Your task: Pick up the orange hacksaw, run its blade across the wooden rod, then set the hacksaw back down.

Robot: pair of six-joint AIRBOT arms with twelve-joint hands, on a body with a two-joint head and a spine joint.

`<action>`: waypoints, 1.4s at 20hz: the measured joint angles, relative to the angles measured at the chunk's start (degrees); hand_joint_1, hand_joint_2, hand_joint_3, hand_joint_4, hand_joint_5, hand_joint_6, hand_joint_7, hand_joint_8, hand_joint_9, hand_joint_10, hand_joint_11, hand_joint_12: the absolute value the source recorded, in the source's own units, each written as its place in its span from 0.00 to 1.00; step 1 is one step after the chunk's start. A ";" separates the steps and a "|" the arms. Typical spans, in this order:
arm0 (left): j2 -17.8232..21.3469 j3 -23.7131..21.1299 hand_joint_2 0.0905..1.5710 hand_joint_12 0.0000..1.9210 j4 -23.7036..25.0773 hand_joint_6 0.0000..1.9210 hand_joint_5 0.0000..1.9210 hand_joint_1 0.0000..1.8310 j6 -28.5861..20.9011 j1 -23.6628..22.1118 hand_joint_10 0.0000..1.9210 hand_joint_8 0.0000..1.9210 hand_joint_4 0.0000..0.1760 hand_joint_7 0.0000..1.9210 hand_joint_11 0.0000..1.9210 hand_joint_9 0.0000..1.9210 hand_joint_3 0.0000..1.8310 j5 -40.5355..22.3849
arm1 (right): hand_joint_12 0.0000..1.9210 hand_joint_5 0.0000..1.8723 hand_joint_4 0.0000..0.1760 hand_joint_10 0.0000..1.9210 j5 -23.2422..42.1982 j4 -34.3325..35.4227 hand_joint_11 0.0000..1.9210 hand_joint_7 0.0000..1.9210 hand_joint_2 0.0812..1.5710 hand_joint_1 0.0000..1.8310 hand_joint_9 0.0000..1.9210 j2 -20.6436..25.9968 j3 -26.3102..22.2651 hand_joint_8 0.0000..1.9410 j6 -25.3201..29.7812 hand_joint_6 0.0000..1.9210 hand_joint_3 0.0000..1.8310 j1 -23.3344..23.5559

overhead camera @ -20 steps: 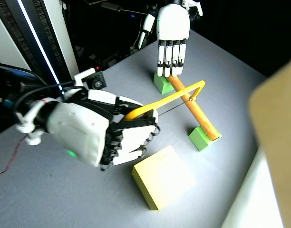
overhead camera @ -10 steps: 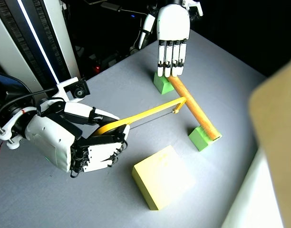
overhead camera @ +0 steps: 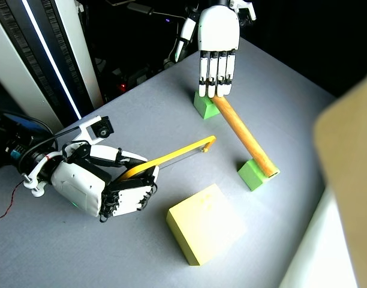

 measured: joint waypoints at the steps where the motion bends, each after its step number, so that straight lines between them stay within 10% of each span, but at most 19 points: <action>1: 0.00 0.00 0.78 0.25 0.00 0.00 0.08 0.00 0.00 0.00 0.00 0.00 0.00 0.08 0.00 0.07 0.00 0.02 | 0.68 0.45 0.00 0.42 0.50 0.07 0.43 0.53 0.72 0.67 0.53 -0.37 -0.02 0.56 0.57 0.56 0.00 -0.79; 7: -0.37 0.00 0.78 0.26 0.00 0.00 0.09 0.00 0.00 -0.02 0.00 0.00 0.00 0.08 0.00 0.08 0.00 0.20 | 0.71 0.40 0.01 0.39 4.83 -0.13 0.33 0.46 0.75 0.64 0.46 -0.63 -0.33 0.61 3.87 0.68 0.00 -2.64; 8: -0.57 0.00 0.79 0.26 -0.02 0.00 0.09 0.00 0.00 -0.09 0.00 0.00 0.00 0.08 0.00 0.07 0.00 0.22 | 0.73 0.41 0.16 0.38 5.20 0.33 0.30 0.42 0.76 0.63 0.43 -0.63 -0.68 0.64 3.93 0.68 0.00 -3.02; 9: -0.59 0.00 0.78 0.25 0.00 0.00 0.08 0.00 0.00 -0.11 0.00 0.00 0.00 0.08 0.00 0.07 0.00 0.15 | 0.74 0.41 0.00 0.34 5.62 0.37 0.22 0.36 0.77 0.57 0.36 -0.63 -0.98 0.33 3.96 0.68 0.00 -3.76; 10: -0.59 0.00 0.78 0.24 0.00 0.00 0.08 0.00 0.00 -0.11 0.00 0.00 0.00 0.07 0.00 0.06 0.00 0.11 | 0.71 0.32 0.00 0.26 5.92 0.39 0.15 0.33 0.74 0.50 0.30 -0.63 -1.27 0.16 3.89 0.33 0.00 -4.20; 12: -0.63 0.26 0.79 0.25 0.00 0.00 0.08 0.00 0.00 -0.11 0.00 0.00 0.00 0.08 0.00 0.07 0.00 0.20 | 0.64 0.31 0.00 0.09 6.99 0.42 0.10 0.31 0.68 0.44 0.29 -0.61 -2.40 0.02 4.15 0.06 0.00 -5.55; 20: -0.90 0.24 0.79 0.25 0.00 0.00 0.07 0.00 0.00 -0.13 0.00 0.00 0.00 0.07 0.00 0.06 0.00 0.17 | 0.37 0.08 0.00 0.00 7.54 0.04 0.00 0.08 0.62 0.27 0.09 -0.61 -3.06 0.00 4.17 0.00 0.00 -5.70; 28: -1.77 1.44 0.79 0.24 0.24 0.00 0.07 0.00 0.02 -1.97 0.00 0.00 0.00 0.07 0.00 0.06 0.00 -1.11 | 0.46 0.11 0.00 0.00 5.27 -4.28 0.00 0.09 0.63 0.24 0.11 4.00 -3.28 0.00 -1.25 0.00 0.00 3.72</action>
